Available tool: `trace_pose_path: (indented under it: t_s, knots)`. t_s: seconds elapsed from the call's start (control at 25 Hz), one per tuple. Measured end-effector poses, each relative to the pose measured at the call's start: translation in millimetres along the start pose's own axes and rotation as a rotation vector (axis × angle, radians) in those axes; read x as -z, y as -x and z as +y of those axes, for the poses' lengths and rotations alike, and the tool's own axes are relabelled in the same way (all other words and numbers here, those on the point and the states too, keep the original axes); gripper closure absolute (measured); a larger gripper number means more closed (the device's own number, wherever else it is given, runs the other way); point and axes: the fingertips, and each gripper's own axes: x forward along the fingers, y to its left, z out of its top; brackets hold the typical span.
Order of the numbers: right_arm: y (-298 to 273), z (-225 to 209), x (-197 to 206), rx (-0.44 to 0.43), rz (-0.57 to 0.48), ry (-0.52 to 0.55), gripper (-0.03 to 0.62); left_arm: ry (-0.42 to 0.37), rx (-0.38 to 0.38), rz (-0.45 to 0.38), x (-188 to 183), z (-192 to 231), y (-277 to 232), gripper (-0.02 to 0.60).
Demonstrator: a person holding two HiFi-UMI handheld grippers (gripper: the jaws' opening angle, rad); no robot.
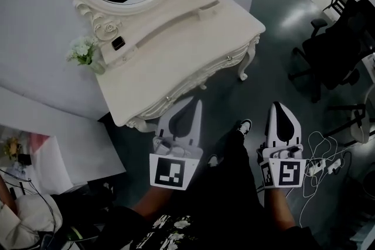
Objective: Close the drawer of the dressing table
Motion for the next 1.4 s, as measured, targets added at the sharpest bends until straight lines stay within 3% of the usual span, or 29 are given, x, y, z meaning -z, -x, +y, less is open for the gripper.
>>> trace_pose_path:
  t_s: [0.72,1.4]
  knots:
    - [-108.3,-33.5,14.1,-0.103,-0.010,0.011,0.595,-0.014,-0.056,0.000,3.5,25.2,-106.8,0.580]
    - [-258.4,-89.5,25.0,-0.269,0.012,0.021,0.595,-0.001,-0.186,0.020,2.1,67.1,-241.2,0.578]
